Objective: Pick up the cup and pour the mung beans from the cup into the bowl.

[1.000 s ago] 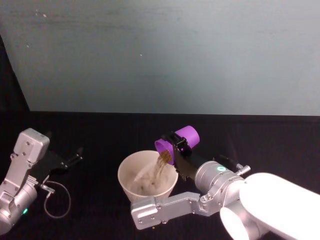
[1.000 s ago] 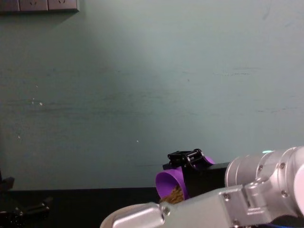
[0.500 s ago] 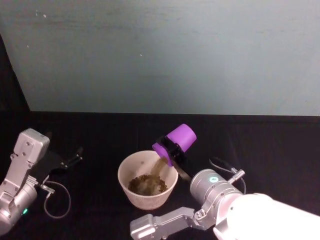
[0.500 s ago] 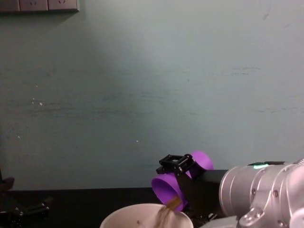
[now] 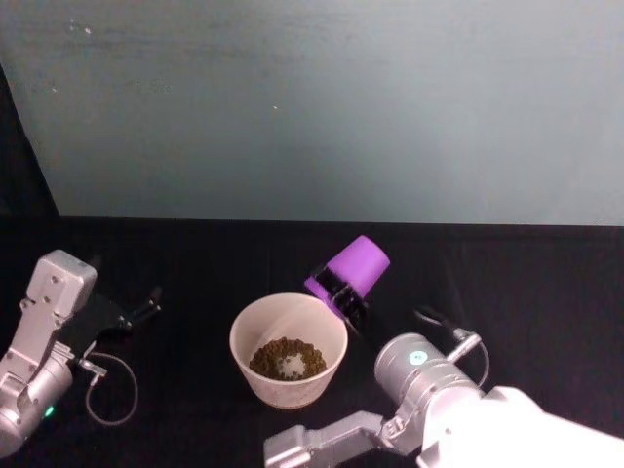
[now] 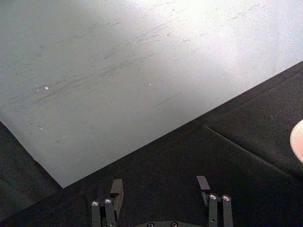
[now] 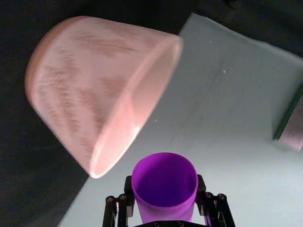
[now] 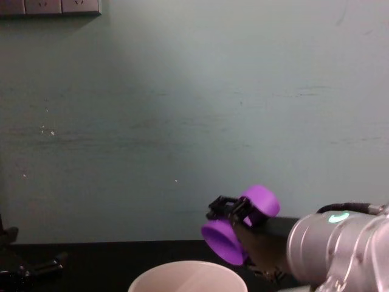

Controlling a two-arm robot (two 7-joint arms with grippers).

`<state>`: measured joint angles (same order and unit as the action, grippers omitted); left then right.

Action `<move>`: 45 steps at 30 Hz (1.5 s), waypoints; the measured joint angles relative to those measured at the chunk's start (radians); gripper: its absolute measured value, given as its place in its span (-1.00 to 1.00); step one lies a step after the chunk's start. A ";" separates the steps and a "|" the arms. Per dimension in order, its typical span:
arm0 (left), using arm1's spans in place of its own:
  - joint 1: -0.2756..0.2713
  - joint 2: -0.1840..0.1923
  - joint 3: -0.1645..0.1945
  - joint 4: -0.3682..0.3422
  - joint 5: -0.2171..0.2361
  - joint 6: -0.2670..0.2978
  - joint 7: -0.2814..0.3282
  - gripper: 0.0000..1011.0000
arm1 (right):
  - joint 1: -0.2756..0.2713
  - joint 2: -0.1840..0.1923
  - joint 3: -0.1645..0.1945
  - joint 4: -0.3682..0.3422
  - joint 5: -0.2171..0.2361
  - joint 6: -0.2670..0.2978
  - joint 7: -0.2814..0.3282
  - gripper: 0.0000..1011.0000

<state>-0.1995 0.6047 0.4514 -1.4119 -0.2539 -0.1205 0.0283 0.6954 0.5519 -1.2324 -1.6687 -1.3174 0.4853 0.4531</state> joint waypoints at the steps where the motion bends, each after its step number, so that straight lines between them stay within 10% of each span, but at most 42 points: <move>1: 0.000 0.000 0.000 0.000 0.000 0.000 0.000 0.99 | -0.015 0.004 0.031 -0.013 0.047 -0.001 -0.016 0.48; 6: 0.000 0.000 0.000 0.000 0.000 0.000 0.000 0.98 | -0.082 0.017 0.160 -0.063 0.258 -0.029 -0.075 0.48; 10: 0.000 0.000 0.000 0.000 0.000 0.000 0.000 0.98 | -0.192 0.029 0.378 -0.108 0.615 -0.106 -0.140 0.48; 11: 0.000 0.000 0.000 0.000 0.000 0.000 0.000 0.98 | -0.192 0.029 0.378 -0.108 0.615 -0.106 -0.140 0.48; 15: 0.000 0.000 0.000 0.000 0.000 0.000 0.000 0.98 | -0.323 0.031 0.637 -0.097 1.045 -0.255 -0.146 0.48; 22: 0.000 0.000 0.000 0.000 0.000 0.000 0.000 0.98 | -0.414 -0.002 0.832 0.015 1.409 -0.423 -0.047 0.48; 29: 0.000 0.000 0.000 0.000 0.000 0.000 0.000 0.98 | -0.434 -0.054 0.898 0.162 1.589 -0.505 0.042 0.48; 45: 0.000 0.000 0.000 0.000 0.000 0.000 0.000 0.98 | -0.367 -0.149 0.873 0.430 1.726 -0.552 0.132 0.48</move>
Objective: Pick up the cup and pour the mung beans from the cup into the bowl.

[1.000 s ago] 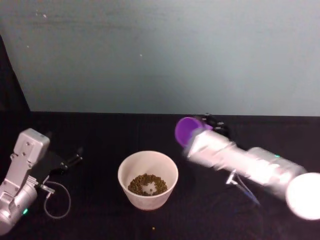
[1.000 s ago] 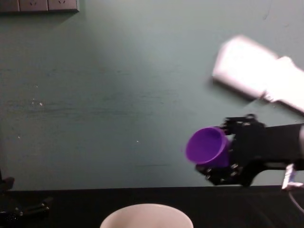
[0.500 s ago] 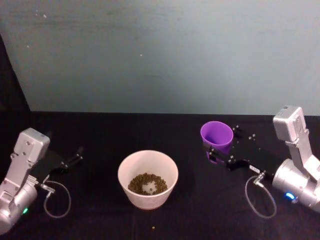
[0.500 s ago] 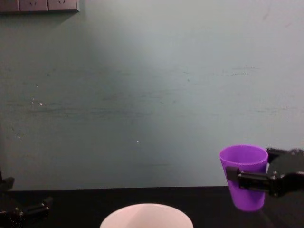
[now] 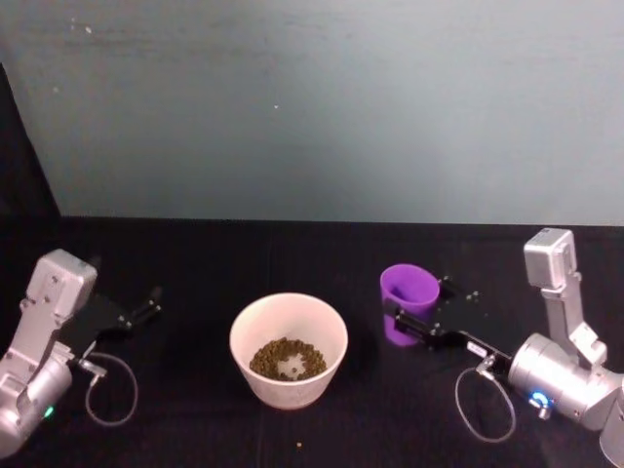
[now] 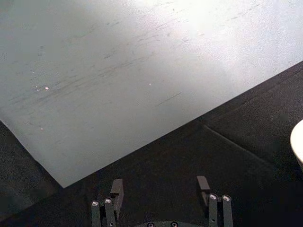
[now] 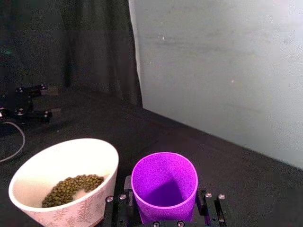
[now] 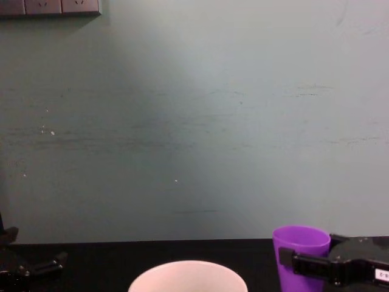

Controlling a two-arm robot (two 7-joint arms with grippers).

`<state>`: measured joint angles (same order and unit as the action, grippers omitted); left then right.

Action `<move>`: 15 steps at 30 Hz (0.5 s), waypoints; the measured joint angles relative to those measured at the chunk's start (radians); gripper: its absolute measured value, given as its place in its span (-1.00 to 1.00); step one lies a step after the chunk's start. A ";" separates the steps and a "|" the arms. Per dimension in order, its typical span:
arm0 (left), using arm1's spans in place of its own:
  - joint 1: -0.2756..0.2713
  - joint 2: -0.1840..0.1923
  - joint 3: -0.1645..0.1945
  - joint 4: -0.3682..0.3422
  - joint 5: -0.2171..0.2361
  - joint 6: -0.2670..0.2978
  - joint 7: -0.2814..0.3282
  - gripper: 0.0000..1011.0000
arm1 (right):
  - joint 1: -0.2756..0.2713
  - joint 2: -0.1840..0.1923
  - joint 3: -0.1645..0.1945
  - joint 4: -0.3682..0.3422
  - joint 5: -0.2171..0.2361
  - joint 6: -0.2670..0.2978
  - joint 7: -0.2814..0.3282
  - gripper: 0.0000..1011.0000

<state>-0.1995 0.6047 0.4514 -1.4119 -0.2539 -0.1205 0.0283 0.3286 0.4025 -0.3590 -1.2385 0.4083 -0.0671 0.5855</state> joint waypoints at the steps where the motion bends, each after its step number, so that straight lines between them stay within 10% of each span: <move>1: 0.000 0.000 0.000 0.000 0.000 0.000 0.000 0.98 | 0.002 -0.001 -0.002 0.004 0.005 0.006 0.002 0.48; 15: 0.000 0.000 0.000 0.000 0.000 0.000 0.000 0.98 | 0.013 0.013 -0.035 0.013 0.023 0.051 -0.009 0.48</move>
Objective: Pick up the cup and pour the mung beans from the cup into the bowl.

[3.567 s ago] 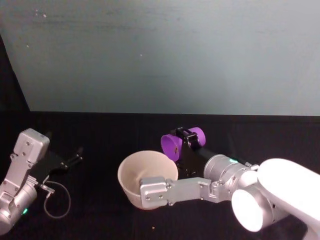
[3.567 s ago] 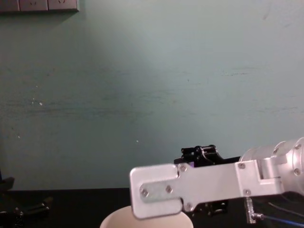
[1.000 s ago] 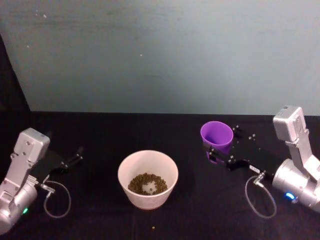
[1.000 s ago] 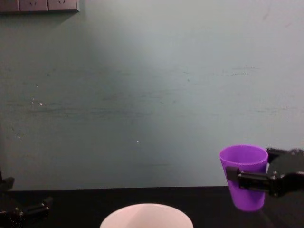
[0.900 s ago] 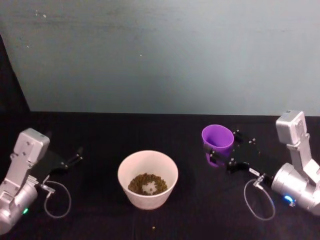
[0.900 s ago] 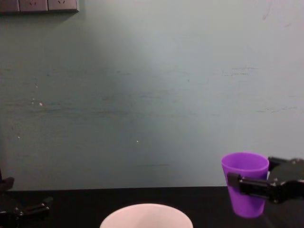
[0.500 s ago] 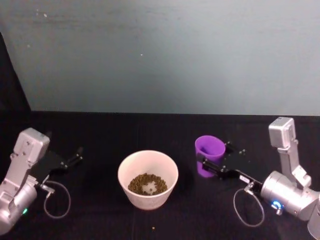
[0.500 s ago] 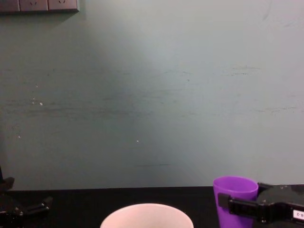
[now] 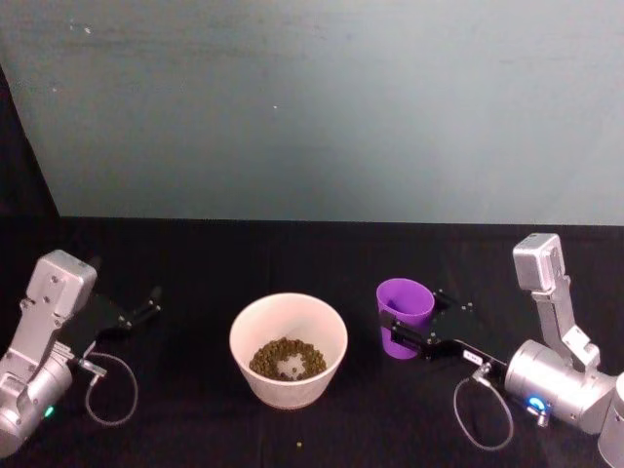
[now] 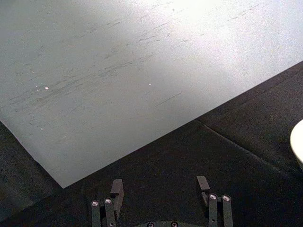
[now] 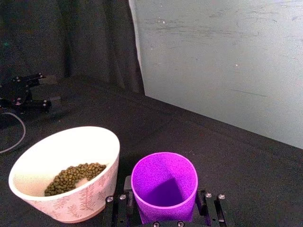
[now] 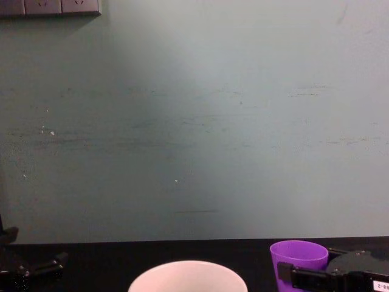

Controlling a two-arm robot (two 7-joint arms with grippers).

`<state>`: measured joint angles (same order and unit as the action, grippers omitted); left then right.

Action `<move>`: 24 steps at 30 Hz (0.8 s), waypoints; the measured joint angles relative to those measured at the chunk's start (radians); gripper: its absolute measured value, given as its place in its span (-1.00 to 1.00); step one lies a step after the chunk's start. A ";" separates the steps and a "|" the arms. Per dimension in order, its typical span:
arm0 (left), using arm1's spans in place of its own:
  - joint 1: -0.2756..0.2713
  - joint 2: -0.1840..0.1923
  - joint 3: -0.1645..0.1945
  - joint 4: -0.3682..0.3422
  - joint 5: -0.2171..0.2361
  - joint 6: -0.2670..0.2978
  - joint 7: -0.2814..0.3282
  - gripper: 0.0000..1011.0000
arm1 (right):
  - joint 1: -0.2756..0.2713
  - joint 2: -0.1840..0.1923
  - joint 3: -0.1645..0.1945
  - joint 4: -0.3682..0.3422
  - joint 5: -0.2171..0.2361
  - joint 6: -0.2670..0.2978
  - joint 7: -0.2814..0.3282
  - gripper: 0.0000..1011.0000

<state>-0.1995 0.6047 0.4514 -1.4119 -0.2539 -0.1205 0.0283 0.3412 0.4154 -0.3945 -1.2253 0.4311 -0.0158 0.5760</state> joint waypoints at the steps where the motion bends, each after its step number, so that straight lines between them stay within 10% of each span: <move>1: 0.000 0.000 0.000 0.000 0.000 0.000 0.000 0.98 | 0.000 0.000 0.000 -0.001 0.000 0.000 0.000 0.48; 15: 0.000 0.000 0.000 0.000 0.000 0.000 0.000 0.98 | -0.002 0.001 0.000 -0.005 -0.003 -0.006 -0.005 0.48; 24: 0.000 0.000 0.000 0.000 0.000 0.000 0.000 0.99 | -0.015 0.001 -0.010 0.012 -0.057 -0.127 -0.017 0.48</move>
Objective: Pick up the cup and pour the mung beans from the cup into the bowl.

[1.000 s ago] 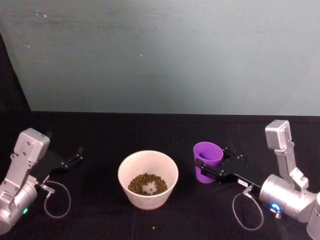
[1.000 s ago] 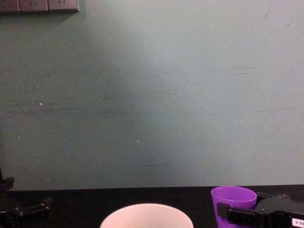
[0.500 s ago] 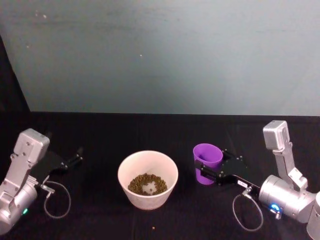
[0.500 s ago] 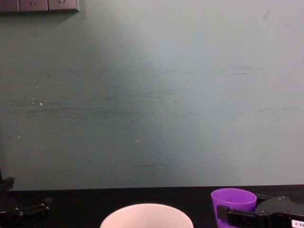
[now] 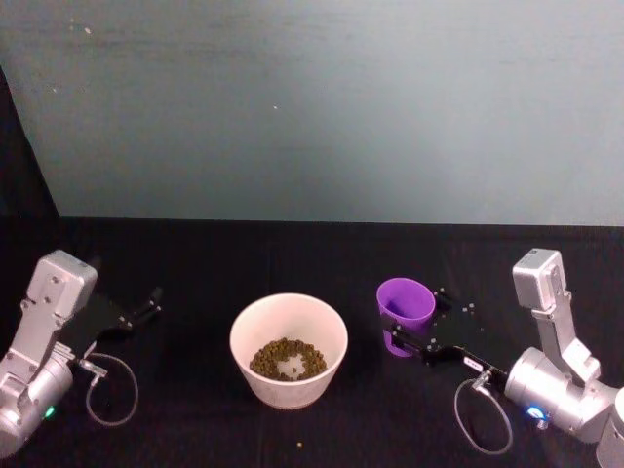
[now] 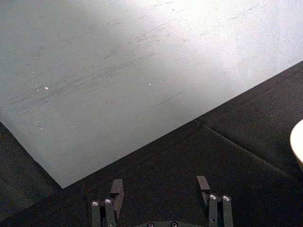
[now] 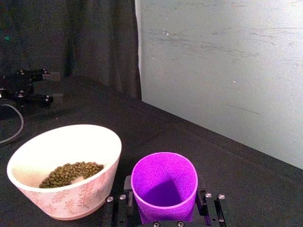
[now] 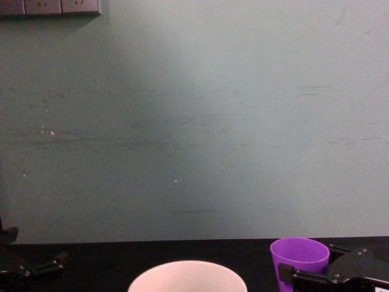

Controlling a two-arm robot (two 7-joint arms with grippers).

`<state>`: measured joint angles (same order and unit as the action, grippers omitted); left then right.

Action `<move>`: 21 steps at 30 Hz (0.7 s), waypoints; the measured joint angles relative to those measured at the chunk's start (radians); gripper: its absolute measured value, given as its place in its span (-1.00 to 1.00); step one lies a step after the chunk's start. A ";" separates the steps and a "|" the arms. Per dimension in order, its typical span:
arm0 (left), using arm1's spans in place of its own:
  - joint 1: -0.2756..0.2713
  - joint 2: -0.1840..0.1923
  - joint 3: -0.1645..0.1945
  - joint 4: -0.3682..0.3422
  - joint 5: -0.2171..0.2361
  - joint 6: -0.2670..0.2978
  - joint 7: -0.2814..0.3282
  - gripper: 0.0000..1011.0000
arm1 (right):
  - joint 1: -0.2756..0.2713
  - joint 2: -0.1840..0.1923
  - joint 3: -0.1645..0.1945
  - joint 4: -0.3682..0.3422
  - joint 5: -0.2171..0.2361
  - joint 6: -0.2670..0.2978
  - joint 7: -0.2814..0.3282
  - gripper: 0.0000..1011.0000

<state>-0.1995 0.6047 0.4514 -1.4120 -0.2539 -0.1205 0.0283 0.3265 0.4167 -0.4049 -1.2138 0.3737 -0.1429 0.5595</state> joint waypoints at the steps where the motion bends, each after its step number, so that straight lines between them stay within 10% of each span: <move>1: 0.000 0.000 0.000 0.000 0.000 0.000 0.000 0.98 | 0.002 -0.003 0.000 0.010 -0.002 -0.010 0.002 0.48; 21: 0.000 0.000 0.000 0.000 0.000 0.000 0.000 0.98 | 0.018 -0.034 0.005 0.087 0.047 -0.025 0.074 0.48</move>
<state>-0.1995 0.6047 0.4514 -1.4119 -0.2539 -0.1205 0.0283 0.3440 0.3828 -0.4002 -1.1272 0.4204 -0.1678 0.6331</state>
